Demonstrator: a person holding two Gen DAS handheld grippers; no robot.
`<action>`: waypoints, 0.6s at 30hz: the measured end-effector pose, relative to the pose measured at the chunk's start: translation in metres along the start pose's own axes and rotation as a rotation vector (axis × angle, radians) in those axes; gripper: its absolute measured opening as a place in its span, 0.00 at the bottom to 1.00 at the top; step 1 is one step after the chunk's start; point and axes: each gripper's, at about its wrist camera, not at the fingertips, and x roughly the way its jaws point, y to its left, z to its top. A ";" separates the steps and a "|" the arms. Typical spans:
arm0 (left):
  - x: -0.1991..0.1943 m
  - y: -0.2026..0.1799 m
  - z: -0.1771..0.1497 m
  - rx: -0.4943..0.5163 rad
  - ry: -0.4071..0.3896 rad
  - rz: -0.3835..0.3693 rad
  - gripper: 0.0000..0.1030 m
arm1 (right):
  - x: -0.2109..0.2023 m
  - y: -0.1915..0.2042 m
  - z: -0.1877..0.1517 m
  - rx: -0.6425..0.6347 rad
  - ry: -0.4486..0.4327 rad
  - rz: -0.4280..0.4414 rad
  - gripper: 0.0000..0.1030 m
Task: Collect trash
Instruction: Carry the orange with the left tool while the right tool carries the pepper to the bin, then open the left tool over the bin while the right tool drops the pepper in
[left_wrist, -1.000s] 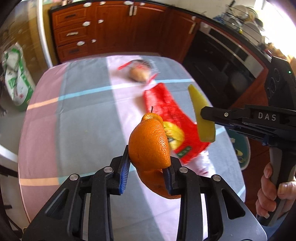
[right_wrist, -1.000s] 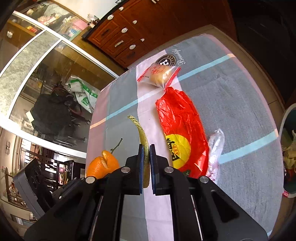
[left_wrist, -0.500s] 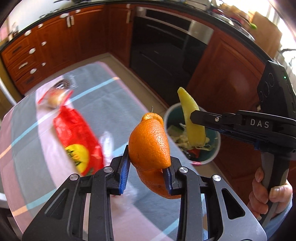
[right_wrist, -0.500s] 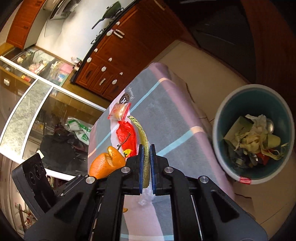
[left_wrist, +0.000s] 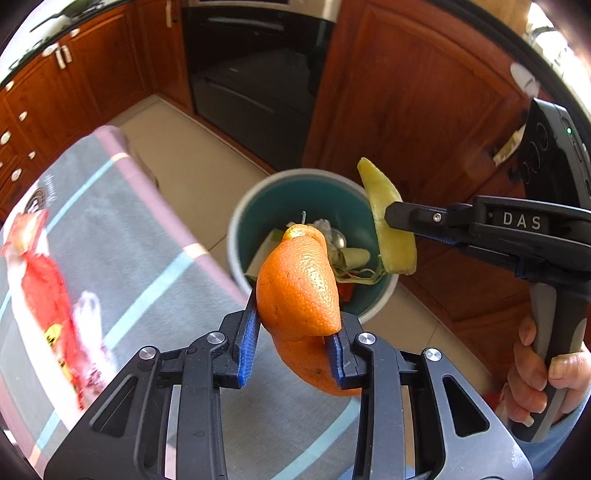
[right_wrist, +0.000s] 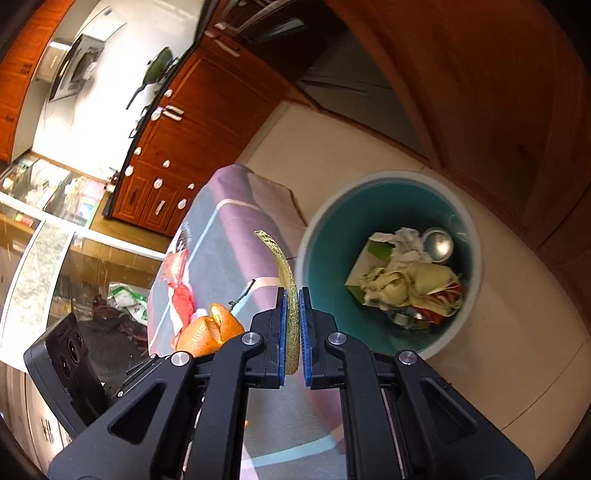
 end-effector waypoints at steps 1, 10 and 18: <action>0.005 -0.002 0.003 0.005 0.007 -0.001 0.32 | 0.000 -0.004 0.001 0.008 0.000 -0.004 0.06; 0.040 -0.004 0.019 0.020 0.060 -0.018 0.32 | 0.014 -0.033 0.012 0.057 0.020 -0.048 0.07; 0.060 -0.002 0.024 0.021 0.093 -0.039 0.34 | 0.022 -0.044 0.016 0.084 0.029 -0.089 0.09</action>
